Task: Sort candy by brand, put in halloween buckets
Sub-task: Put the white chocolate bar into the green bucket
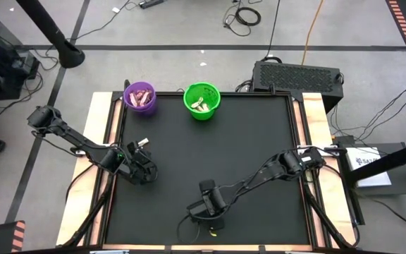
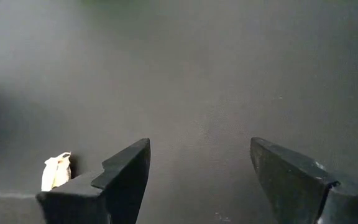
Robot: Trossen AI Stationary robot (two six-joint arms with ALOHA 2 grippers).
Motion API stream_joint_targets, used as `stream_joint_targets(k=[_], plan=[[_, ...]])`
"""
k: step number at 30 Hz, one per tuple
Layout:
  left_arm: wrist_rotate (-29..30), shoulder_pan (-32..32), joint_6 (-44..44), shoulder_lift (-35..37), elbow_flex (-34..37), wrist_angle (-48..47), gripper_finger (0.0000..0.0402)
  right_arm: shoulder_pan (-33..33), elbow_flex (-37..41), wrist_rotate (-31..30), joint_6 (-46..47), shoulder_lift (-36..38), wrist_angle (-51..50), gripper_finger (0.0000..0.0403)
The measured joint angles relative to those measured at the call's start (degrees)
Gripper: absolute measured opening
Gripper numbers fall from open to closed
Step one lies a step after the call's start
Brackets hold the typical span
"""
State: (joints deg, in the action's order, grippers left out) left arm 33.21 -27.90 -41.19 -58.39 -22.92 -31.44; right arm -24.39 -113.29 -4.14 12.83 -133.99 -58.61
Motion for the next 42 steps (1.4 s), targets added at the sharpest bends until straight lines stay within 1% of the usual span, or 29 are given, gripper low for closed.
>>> stream_joint_targets(k=[5, 8, 11, 14, 19, 21, 22, 26, 29, 32, 34, 38, 42], plan=[[0.00, 0.00, 0.02, 0.01, 0.00, 0.00, 0.0283, 0.23, 2.13, -0.20, -1.78, 0.00, 2.03, 0.0226], [0.00, 0.00, 0.02, 0.00, 0.00, 0.02, 0.0283, 0.36, 2.23, -0.28, -2.54, 0.00, 2.46, 0.0211], [0.00, 0.00, -0.02, 0.02, 0.00, 0.02, 0.0283, 0.40, 2.21, -0.28, -2.84, 0.02, 3.46, 0.0188], [0.00, 0.00, -0.02, 0.02, 0.00, 0.02, 0.0283, 0.40, 2.21, -0.26, -3.25, 0.02, 3.99, 0.0150], [0.00, 0.00, 0.00, 0.02, 0.00, 0.00, 0.0283, 0.43, 2.21, 0.25, -4.61, 0.02, 4.02, 0.0060], [0.00, 0.00, 0.00, 0.02, 0.00, 0.00, 0.0283, 0.53, 2.21, 2.37, -5.31, 0.02, 4.02, 0.0021], [0.00, 0.00, 0.02, 0.01, 0.00, 0.00, 0.0283, 0.68, 2.21, 3.16, -5.88, 0.02, 3.99, 0.0011], [-0.01, 0.00, 0.09, 0.02, 0.00, -0.11, 0.0283, 1.16, 2.21, 3.99, -7.11, 0.78, 2.59, 0.0006], [-1.25, 0.00, 0.11, 0.02, 0.00, -0.56, 0.0283, 2.16, 2.21, 3.91, -7.77, 2.13, 1.32, 0.0002], [-1.79, -0.29, -0.04, 0.04, 0.00, -0.39, 0.0283, 3.44, 2.21, 0.54, -9.01, 3.84, -2.10, 0.0001], [-1.88, -0.94, -0.06, 0.02, 0.00, -0.35, 0.0283, 4.57, 2.21, -2.99, -10.78, 5.31, -4.06, 0.0001], [-3.41, -2.50, -0.54, 0.02, 0.00, -0.33, 0.0283, 8.48, 2.21, -14.23, -15.94, 9.38, -4.15, 0.0001], [-4.35, -4.10, -2.07, 0.02, -0.02, -0.28, 0.0283, 14.99, 2.14, -25.64, -19.53, 12.76, 0.51, 0.0001]])
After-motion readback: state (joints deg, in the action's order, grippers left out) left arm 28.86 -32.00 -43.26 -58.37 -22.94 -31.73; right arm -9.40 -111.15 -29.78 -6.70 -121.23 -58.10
